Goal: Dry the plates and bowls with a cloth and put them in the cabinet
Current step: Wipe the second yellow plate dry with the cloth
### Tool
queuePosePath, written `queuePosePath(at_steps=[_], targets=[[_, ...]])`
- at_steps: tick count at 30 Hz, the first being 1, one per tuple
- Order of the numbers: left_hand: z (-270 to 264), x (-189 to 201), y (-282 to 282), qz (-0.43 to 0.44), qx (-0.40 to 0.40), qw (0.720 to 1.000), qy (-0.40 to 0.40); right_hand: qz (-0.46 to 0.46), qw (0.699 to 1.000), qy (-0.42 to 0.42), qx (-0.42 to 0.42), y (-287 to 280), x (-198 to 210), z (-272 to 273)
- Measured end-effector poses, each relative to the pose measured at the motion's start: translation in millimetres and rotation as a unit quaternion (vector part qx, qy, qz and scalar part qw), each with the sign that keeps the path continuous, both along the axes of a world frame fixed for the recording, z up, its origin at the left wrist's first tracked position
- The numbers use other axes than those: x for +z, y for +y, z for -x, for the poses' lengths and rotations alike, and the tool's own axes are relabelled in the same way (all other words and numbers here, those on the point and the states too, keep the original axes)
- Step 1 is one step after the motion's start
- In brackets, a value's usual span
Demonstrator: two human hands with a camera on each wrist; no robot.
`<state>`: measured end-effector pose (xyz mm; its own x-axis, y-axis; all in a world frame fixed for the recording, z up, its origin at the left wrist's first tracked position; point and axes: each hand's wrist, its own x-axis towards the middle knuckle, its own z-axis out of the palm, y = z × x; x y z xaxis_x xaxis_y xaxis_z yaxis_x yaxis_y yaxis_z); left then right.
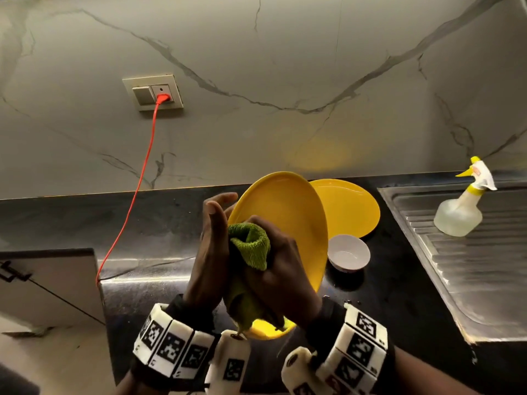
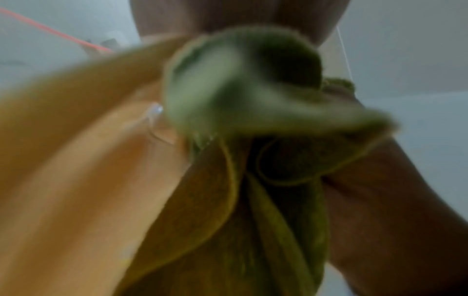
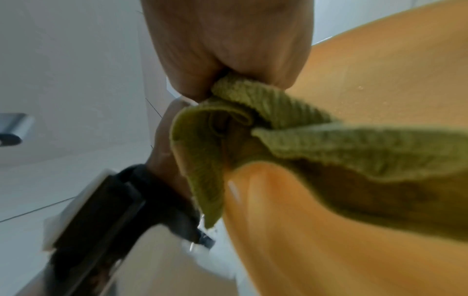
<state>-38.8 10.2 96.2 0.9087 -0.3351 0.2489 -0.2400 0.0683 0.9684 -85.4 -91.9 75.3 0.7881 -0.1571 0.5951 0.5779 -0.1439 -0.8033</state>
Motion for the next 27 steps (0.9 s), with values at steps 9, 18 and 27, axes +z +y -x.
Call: queuePosePath(at_steps=[9,18,27], targets=[[7,-5,-7,-0.034,0.033,0.992,-0.116,0.006,0.989,0.027,-0.142,-26,33,-30],[-3,-10,0,-0.045,0.013,0.999,-0.007,-0.037,0.998,0.053,-0.013,4,26,6],[5,-1,-4,-0.021,0.025,0.997,-0.072,-0.014,0.997,0.018,-0.078,-17,20,-25]])
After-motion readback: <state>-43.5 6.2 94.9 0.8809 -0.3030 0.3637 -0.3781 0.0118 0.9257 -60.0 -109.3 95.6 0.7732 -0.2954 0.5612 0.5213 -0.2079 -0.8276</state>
